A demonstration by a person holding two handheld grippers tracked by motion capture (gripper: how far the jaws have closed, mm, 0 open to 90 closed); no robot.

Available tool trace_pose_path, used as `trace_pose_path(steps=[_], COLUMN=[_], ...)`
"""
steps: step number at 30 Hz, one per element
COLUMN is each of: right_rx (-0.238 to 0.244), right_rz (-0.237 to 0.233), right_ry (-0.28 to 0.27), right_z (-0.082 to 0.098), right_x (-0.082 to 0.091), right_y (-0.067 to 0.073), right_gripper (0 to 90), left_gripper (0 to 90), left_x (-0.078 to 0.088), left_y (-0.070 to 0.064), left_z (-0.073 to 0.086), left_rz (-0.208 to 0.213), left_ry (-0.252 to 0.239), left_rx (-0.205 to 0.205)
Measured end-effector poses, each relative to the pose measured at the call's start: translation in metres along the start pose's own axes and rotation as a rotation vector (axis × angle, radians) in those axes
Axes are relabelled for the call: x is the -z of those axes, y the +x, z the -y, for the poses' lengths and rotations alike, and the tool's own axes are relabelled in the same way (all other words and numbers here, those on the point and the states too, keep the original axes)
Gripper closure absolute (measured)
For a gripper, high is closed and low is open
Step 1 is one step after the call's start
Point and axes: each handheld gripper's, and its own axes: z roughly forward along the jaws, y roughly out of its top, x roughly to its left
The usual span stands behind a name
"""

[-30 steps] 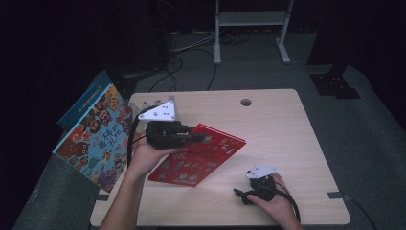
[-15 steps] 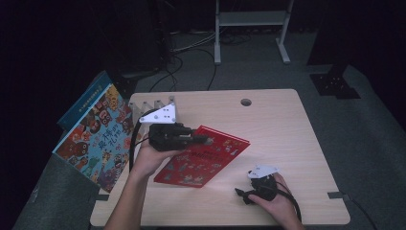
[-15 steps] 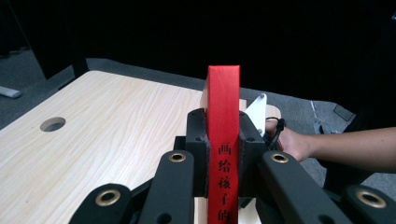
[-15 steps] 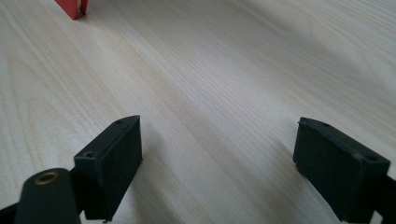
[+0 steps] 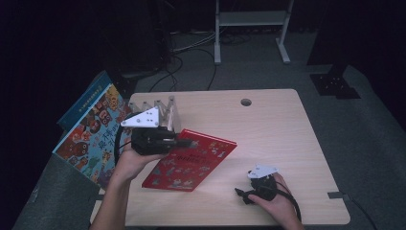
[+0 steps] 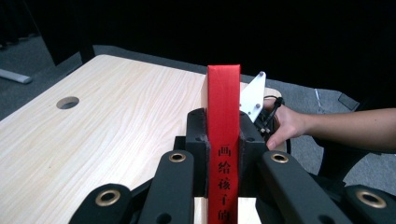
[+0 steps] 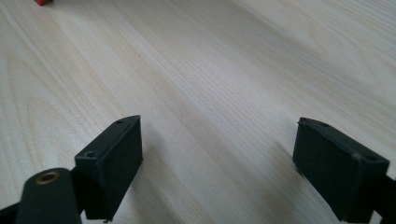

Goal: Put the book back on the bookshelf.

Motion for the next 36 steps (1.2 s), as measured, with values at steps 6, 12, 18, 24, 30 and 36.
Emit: trace_pose_path(steps=[6, 12, 18, 24, 30, 36], right_rx=[0.006, 0.008, 0.018, 0.023, 0.03, 0.034], right_rz=[0.002, 0.003, 0.008, 0.01, 0.013, 0.015], right_ry=[0.003, 0.005, 0.008, 0.013, 0.014, 0.01], right_z=[0.0, 0.0, -0.001, -0.002, -0.003, -0.006], right_x=[0.001, 0.001, 0.001, 0.001, 0.001, 0.002], right_y=[0.001, 0.001, 0.003, 0.003, 0.004, 0.004], right_gripper=[15.2, 15.2, 15.2, 15.2, 15.2, 15.2], left_gripper=[79.6, 79.6, 79.5, 79.3, 79.2, 79.2], left_x=[0.006, 0.02, 0.035, 0.054, 0.067, 0.061], left_y=[0.0, -0.002, -0.004, -0.005, 0.001, 0.003], left_z=[0.003, 0.011, 0.017, 0.028, 0.039, 0.048], left_rz=[0.002, -0.002, -0.001, -0.025, -0.031, -0.017], left_ry=[-0.005, -0.004, 0.018, 0.042, 0.039, 0.074], left_rx=[-0.005, -0.005, -0.009, -0.001, 0.018, 0.029])
